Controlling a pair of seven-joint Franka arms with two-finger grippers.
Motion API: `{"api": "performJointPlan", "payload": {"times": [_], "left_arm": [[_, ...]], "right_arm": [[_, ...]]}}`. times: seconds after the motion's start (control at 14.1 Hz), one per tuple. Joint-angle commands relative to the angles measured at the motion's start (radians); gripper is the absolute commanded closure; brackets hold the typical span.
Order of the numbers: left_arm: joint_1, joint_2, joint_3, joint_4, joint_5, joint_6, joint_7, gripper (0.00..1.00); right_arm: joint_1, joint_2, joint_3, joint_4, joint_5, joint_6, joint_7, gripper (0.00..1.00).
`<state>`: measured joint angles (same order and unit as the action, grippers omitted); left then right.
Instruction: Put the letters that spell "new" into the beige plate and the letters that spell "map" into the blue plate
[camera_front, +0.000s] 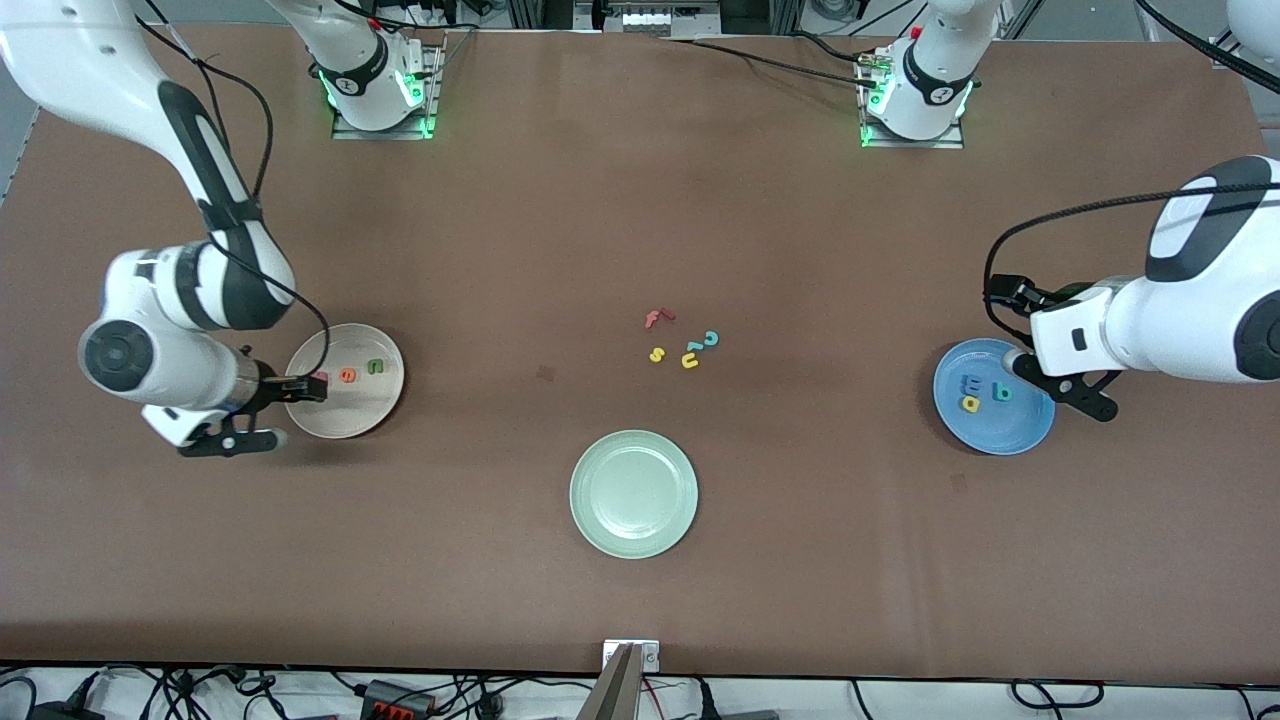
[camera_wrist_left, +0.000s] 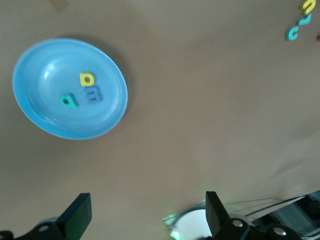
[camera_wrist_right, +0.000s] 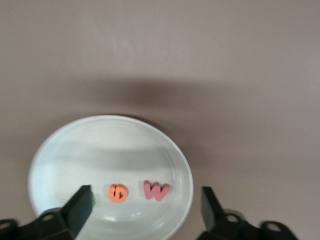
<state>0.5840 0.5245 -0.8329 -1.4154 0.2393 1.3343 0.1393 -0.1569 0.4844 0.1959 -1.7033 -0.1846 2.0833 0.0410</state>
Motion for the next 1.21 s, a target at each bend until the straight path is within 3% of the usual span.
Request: {"api": "performJointPlan", "payload": {"times": [0.0,0.14,0.28,0.43,0.57,0.64,0.71,0.85,1.13], "left_arm": [[-0.174,-0.132,0.26,0.001,-0.142,0.0,-0.009,0.0],[-0.278,-0.191,0.398,-0.014,-0.181,0.044,-0.009,0.0],[-0.416,-0.266,0.573,-0.055,-0.208,0.095,-0.024,0.0],[-0.484,-0.342,0.687,-0.134,-0.271,0.182,-0.123,0.0],[-0.545,-0.427,0.765,-0.228,-0.273,0.274,-0.138,0.0],[-0.565,-0.481,0.788,-0.297,-0.272,0.349,-0.138,0.0],[-0.576,-0.524,0.795,-0.357,-0.27,0.411,-0.139,0.0],[-0.579,-0.56,0.798,-0.404,-0.267,0.454,-0.132,0.0],[-0.581,-0.572,0.795,-0.404,-0.264,0.433,-0.125,0.0]], "right_arm": [[-0.013,-0.056,0.011,0.112,0.022,-0.183,0.013,0.0],[-0.015,-0.058,0.008,0.229,0.023,-0.319,0.014,0.0],[-0.024,-0.072,-0.003,0.31,0.129,-0.388,0.04,0.0],[0.002,-0.117,-0.105,0.332,0.206,-0.414,0.056,0.0],[0.121,-0.154,-0.279,0.33,0.255,-0.416,0.054,0.0],[0.167,-0.174,-0.344,0.327,0.263,-0.417,0.054,0.0],[0.18,-0.199,-0.369,0.323,0.264,-0.417,0.053,0.0],[0.175,-0.236,-0.365,0.32,0.254,-0.425,0.043,0.0],[0.108,-0.253,-0.296,0.32,0.249,-0.431,-0.084,0.0]]}}
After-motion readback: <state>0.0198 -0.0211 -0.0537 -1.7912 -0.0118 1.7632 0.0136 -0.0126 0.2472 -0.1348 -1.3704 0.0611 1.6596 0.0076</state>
